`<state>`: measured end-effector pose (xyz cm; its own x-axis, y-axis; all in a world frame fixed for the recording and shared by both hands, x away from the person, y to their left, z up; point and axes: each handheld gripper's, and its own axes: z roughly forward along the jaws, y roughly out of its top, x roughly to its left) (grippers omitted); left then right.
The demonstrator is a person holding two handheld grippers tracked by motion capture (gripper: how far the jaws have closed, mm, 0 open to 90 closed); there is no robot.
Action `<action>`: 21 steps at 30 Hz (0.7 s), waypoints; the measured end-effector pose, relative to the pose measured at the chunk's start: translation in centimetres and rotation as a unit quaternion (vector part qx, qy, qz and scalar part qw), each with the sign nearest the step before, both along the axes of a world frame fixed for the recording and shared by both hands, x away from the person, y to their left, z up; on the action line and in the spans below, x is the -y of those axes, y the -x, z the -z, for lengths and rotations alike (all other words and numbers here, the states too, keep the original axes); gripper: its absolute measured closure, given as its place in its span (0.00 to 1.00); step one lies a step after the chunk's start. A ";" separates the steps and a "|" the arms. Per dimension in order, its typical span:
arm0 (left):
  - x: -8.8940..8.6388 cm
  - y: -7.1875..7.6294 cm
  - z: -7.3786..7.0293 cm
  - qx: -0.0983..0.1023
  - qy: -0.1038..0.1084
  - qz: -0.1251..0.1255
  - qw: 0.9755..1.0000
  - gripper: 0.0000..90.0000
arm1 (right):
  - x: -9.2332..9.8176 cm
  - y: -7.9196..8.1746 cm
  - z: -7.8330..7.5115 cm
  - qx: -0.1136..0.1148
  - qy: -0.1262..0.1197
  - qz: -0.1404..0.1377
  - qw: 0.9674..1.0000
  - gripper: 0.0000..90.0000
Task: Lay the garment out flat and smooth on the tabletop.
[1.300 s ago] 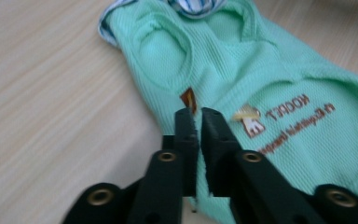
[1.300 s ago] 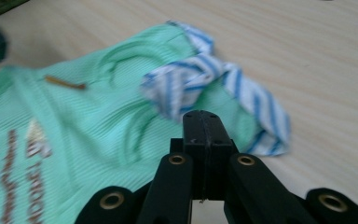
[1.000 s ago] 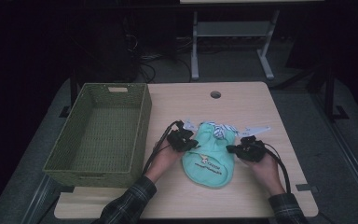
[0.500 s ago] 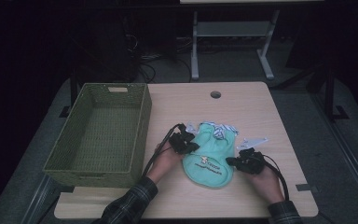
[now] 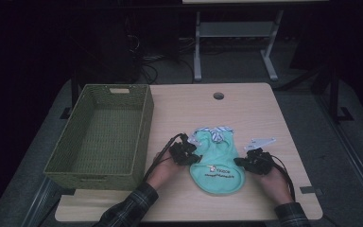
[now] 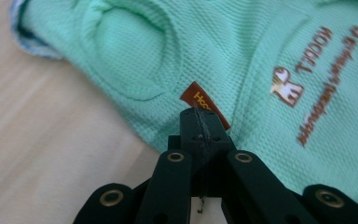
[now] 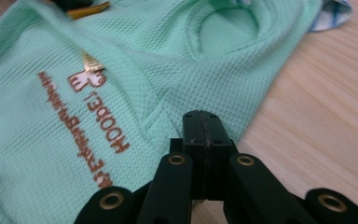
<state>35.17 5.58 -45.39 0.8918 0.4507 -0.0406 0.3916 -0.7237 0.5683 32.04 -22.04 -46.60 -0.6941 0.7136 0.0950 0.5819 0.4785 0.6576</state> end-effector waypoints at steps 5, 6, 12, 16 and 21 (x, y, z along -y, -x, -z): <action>0.0 1.2 0.1 -0.010 0.010 0.007 1.000 0.99 | 0.3 -0.2 0.0 0.001 0.000 0.001 1.000 1.00; 0.1 1.7 0.1 -0.010 0.010 0.015 1.000 0.99 | 0.5 -0.3 0.1 0.005 -0.002 0.001 1.000 1.00; 1.2 3.8 0.2 -0.018 0.020 0.038 0.999 0.99 | 0.8 -0.4 0.1 0.012 0.002 0.003 1.000 1.00; 1.8 4.6 0.2 -0.015 0.023 0.047 0.999 0.99 | 1.0 -0.5 0.2 0.016 0.004 0.001 1.000 1.00; 1.2 4.1 -0.3 -0.009 0.028 0.039 0.999 0.94 | 0.9 -0.4 0.2 0.020 0.006 0.002 1.000 1.00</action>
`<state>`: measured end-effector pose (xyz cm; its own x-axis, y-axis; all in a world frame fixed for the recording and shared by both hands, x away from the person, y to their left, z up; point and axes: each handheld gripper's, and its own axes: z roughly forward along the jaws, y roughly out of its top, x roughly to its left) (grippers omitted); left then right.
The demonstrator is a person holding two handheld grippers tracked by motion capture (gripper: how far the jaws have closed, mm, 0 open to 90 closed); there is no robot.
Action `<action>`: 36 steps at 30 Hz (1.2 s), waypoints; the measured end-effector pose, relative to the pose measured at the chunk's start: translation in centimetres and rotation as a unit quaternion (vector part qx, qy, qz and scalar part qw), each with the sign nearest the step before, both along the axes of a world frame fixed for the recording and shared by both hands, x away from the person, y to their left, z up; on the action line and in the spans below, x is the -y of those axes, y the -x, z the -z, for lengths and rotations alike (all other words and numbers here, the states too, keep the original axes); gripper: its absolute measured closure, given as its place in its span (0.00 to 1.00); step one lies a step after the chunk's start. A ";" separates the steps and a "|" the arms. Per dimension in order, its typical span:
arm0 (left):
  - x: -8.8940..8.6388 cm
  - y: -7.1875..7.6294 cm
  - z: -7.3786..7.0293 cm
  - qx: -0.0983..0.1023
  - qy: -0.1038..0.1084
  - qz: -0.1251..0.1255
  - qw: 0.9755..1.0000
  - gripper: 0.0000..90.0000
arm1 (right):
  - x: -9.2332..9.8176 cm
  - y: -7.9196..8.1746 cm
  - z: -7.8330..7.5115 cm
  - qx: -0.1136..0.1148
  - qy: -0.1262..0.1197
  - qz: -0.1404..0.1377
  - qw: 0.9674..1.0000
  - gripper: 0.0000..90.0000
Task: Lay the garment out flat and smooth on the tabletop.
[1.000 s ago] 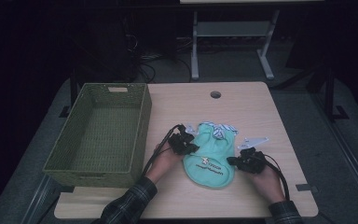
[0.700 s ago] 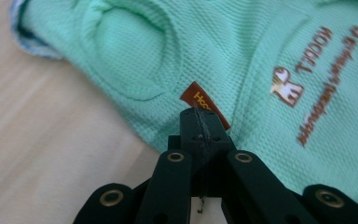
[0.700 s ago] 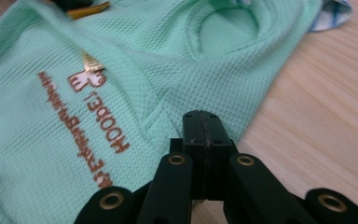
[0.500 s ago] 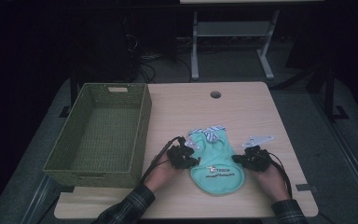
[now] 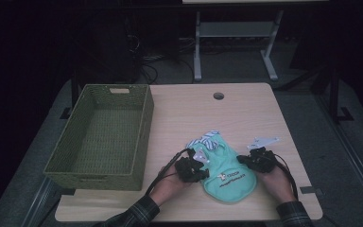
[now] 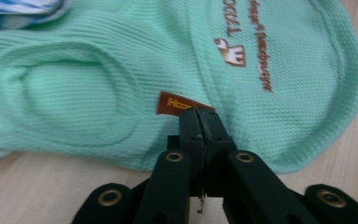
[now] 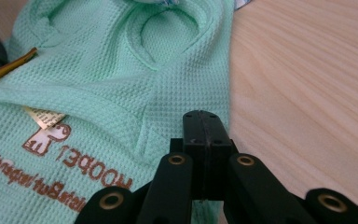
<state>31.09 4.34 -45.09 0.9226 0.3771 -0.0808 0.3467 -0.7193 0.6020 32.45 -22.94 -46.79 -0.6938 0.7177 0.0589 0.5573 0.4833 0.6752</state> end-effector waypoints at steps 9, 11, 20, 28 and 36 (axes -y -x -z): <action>-2.9 -4.0 -2.4 0.044 0.027 -0.077 0.996 0.75 | 0.1 -0.1 0.1 0.000 -0.005 -0.001 1.000 1.00; -3.3 -4.8 -2.7 0.050 0.030 -0.088 0.994 0.72 | 0.1 -0.1 0.1 -0.003 -0.006 -0.001 1.000 1.00; -3.6 -7.1 -1.8 0.047 0.024 -0.119 0.992 0.57 | 0.2 -0.1 0.1 -0.005 -0.013 0.000 1.000 1.00; -3.5 -8.4 0.0 0.026 0.021 -0.120 0.992 0.55 | 0.2 -0.1 0.1 -0.003 -0.010 0.000 1.000 1.00; -3.0 -8.2 0.9 0.025 -0.004 -0.111 0.994 0.60 | 0.2 -0.1 0.1 -0.006 -0.014 0.000 1.000 0.99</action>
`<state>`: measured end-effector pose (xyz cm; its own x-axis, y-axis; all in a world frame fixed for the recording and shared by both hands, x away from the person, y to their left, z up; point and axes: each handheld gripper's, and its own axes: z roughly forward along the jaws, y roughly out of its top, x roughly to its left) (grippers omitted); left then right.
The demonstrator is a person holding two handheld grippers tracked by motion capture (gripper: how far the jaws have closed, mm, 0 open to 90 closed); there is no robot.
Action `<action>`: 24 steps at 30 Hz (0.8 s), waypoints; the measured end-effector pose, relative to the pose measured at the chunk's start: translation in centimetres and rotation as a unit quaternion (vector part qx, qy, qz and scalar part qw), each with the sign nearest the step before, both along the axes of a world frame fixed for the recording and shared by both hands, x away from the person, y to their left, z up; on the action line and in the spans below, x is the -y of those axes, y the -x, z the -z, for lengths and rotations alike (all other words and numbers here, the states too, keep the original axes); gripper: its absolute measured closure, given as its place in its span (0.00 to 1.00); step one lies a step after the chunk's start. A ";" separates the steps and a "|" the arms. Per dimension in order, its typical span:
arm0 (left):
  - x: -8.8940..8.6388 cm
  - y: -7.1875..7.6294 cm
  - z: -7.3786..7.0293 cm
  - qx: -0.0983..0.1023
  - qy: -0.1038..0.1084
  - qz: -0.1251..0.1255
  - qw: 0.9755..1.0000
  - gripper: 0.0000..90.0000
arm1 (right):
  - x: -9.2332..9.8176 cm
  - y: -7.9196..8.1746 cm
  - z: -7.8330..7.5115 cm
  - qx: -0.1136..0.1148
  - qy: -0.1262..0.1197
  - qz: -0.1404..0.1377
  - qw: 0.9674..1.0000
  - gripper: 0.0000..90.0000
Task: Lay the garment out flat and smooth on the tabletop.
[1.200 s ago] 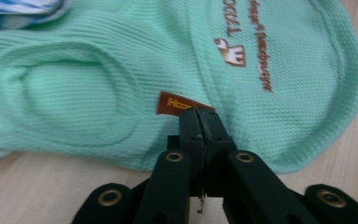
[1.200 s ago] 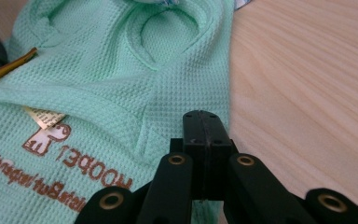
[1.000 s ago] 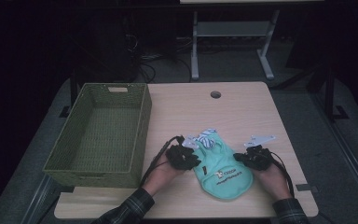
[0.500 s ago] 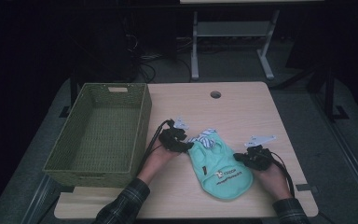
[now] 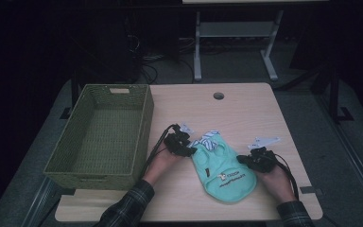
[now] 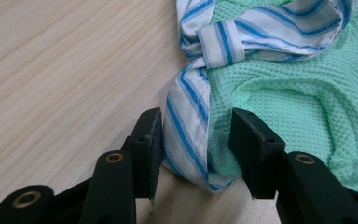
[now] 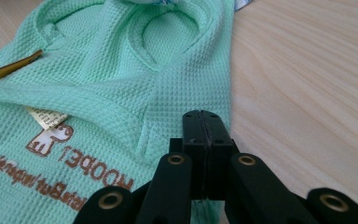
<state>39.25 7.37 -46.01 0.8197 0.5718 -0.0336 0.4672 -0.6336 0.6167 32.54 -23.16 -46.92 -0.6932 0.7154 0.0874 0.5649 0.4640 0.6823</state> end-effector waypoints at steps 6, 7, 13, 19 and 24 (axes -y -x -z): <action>-0.1 0.0 0.0 0.002 0.001 0.002 1.000 0.76 | -0.1 0.1 -0.2 0.003 -0.002 -0.009 1.000 0.97; -0.1 0.1 0.0 0.002 0.001 0.004 1.000 0.76 | -0.1 0.2 -0.4 0.005 -0.004 -0.010 1.000 0.97; 0.0 0.2 0.0 0.000 0.004 0.010 1.000 0.85 | -1.9 0.9 -1.6 0.010 -0.039 -0.034 0.999 1.00; 0.1 0.2 0.1 0.003 0.011 0.008 1.000 0.87 | -4.3 1.2 -1.4 0.000 -0.048 -0.055 0.997 1.00; 0.2 0.4 0.0 0.016 0.001 0.006 1.000 0.90 | -6.2 1.0 -0.3 -0.014 -0.016 -0.067 0.998 1.00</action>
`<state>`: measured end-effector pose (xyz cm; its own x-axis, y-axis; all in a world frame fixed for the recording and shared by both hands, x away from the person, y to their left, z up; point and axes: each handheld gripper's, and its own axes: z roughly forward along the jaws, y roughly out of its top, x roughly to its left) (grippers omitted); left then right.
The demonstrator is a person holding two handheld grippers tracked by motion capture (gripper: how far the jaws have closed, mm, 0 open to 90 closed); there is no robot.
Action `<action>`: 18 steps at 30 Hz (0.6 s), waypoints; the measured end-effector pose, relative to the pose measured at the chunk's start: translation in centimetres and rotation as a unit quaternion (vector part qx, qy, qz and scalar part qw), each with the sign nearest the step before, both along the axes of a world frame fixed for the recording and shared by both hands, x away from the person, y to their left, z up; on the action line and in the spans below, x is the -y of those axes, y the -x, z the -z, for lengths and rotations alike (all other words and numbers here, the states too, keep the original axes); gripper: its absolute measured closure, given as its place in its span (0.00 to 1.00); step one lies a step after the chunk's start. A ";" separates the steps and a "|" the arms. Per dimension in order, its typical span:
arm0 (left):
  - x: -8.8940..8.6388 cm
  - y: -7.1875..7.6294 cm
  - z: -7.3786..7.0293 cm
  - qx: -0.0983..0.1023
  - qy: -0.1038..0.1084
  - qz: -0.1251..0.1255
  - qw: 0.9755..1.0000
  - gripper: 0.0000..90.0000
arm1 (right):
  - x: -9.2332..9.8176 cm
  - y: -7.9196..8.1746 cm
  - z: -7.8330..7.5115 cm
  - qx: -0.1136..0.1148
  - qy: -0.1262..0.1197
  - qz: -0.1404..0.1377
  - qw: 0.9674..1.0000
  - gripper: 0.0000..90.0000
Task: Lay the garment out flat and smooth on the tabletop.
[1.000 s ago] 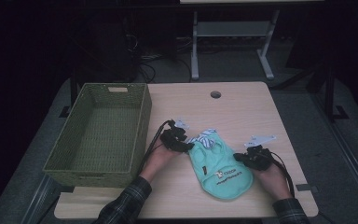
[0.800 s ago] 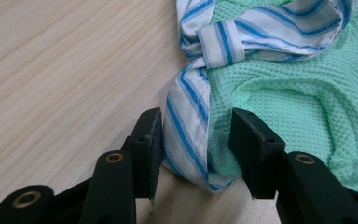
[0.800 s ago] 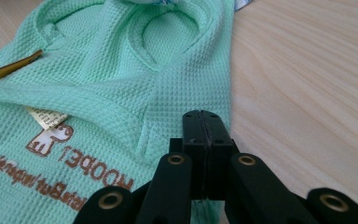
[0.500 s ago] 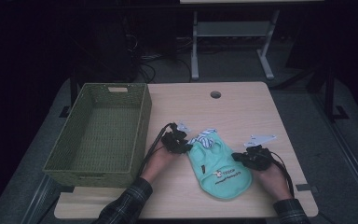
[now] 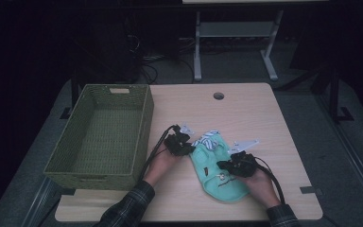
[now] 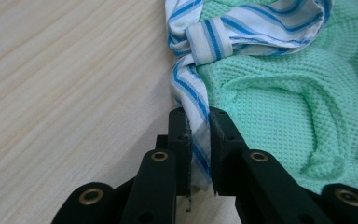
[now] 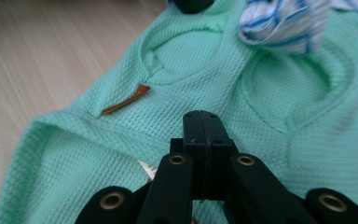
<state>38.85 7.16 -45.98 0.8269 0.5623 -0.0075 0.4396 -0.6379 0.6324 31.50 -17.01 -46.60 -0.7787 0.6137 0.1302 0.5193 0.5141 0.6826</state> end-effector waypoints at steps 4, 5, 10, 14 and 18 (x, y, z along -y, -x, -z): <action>-0.2 0.0 -0.3 0.007 0.008 -0.008 1.000 0.90 | -0.2 -0.1 0.2 -0.004 0.003 -0.001 1.000 1.00; -0.4 0.1 -0.9 0.009 0.015 -0.006 1.000 0.90 | -0.2 -0.1 0.2 -0.004 0.003 0.001 1.000 1.00; -0.9 0.6 -2.4 0.013 0.050 -0.010 0.999 0.90 | -0.2 -0.1 0.2 -0.003 0.005 0.002 1.000 1.00; -1.1 1.1 -3.8 0.021 0.081 -0.002 0.996 0.90 | 0.0 -0.3 0.2 -0.002 0.008 0.007 1.000 1.00; -1.1 1.5 -4.9 0.026 0.109 0.009 0.994 0.90 | -0.1 -0.9 0.1 -0.006 0.014 0.014 1.000 1.00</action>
